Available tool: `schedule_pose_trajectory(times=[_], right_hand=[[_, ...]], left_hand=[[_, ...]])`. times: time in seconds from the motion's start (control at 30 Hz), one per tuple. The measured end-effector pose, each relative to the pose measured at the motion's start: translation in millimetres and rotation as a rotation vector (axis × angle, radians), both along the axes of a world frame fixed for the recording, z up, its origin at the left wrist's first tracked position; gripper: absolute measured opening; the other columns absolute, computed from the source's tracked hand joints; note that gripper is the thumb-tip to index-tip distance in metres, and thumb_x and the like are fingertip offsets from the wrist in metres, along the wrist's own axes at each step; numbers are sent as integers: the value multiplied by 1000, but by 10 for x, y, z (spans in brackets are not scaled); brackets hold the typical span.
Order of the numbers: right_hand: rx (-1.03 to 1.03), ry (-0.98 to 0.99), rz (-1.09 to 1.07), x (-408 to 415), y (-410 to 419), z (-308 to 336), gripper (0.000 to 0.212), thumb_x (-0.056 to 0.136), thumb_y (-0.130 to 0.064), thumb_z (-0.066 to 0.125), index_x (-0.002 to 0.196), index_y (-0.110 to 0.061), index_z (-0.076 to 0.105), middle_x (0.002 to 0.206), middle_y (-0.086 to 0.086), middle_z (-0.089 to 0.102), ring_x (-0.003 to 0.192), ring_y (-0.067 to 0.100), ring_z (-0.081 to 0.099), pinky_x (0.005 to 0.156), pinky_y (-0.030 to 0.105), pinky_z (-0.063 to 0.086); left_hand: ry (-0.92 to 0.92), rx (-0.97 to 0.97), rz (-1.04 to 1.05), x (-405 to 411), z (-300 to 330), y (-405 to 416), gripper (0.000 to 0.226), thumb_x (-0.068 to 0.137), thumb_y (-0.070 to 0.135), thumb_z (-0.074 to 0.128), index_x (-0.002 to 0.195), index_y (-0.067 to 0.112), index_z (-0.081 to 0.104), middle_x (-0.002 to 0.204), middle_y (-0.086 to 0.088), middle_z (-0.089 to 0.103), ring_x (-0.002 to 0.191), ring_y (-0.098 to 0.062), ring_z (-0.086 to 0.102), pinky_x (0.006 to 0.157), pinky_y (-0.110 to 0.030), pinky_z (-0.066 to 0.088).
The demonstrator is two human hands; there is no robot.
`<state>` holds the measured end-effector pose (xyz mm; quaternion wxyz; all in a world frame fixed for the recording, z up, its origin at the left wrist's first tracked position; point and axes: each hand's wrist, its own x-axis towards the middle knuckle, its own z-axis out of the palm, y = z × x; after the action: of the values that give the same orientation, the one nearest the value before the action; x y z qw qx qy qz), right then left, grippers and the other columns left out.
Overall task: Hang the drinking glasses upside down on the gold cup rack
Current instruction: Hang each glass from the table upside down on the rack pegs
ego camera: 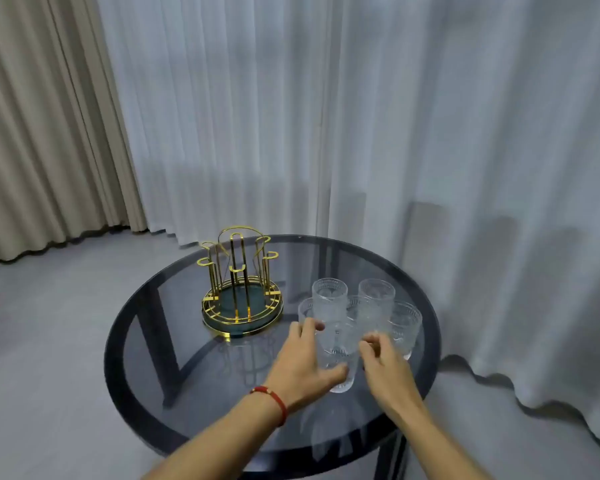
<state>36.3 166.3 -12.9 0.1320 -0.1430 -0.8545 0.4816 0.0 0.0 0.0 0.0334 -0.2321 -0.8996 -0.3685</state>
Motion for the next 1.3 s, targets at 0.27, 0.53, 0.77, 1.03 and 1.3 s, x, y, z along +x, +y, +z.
schedule_pose_trajectory(times=[0.27,0.53,0.77,1.03,1.3], right_hand=[[-140,-4,-41,-21,-159,89,34,99,-39,43,80,-22,66,79,-2,70,81,19,64,85,44,52],[34,234,229,-163,-448,434,35,96,-50,52,129,-44,61,127,-21,61,114,0,60,91,23,49],[-114,32,362,-788,-728,858,47,72,-74,54,112,-48,57,109,-6,70,70,18,75,80,50,61],[30,220,78,-1733,-418,1519,50,82,-62,55,124,-35,52,115,-10,61,78,20,71,84,54,61],[218,201,292,-2884,-1019,1867,52,96,-45,57,144,-26,47,139,-2,50,90,23,62,91,51,59]], left_hand=[[96,69,180,-4,-147,262,93,71,68,68,144,28,27,125,2,48,114,-17,51,95,-32,46],[-328,922,291,-240,353,-367,48,70,43,73,112,23,60,107,-9,67,87,-23,70,55,-39,58],[-558,1136,265,-592,171,-790,45,97,51,48,112,12,67,104,-18,72,91,-32,70,66,-49,61],[45,-232,543,-941,-572,-1004,62,87,46,52,141,22,34,152,-4,23,144,-24,22,110,-42,37],[86,-339,466,-1079,-829,-1027,63,94,47,37,152,30,23,165,-4,14,152,-24,-5,120,-49,11]])
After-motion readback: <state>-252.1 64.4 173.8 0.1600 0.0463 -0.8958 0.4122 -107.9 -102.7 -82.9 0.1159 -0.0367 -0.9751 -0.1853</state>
